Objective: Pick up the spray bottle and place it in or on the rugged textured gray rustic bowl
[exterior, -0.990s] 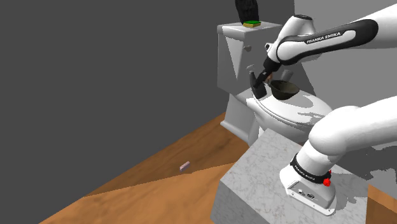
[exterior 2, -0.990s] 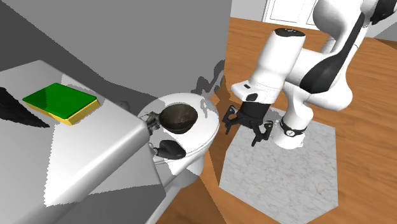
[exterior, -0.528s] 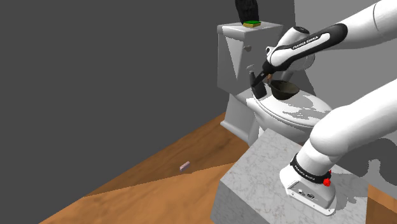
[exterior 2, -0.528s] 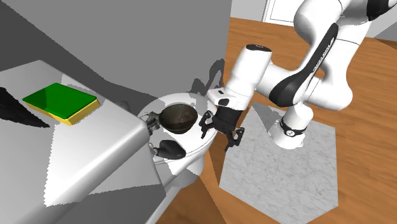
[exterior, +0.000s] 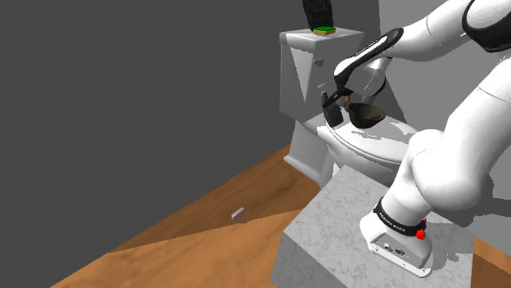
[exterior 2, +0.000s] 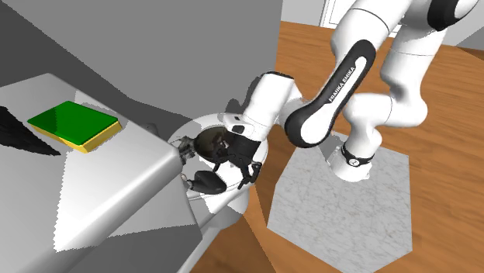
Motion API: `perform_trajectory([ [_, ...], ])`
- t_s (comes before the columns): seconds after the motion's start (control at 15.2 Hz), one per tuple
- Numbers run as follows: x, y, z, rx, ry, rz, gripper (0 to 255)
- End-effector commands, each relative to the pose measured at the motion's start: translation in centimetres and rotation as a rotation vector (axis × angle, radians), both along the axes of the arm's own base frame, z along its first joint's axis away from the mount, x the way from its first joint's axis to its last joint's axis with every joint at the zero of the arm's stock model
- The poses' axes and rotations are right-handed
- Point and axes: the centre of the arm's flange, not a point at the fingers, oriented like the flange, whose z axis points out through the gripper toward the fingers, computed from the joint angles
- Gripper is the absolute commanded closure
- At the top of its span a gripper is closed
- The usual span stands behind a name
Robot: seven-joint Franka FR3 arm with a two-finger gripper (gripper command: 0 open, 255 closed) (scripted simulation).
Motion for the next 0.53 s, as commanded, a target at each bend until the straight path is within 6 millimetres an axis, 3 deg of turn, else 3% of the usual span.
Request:
perform_trajectory([
  [0.0, 0.4, -2.2, -0.8, -0.014, -0.047, -0.018, 0],
  [0.2, 1.5, -5.4, -2.0, -0.032, -0.102, -0.03, 0],
  [0.46, 2.7, -5.9, -3.6, -0.032, -0.102, -0.03, 0],
])
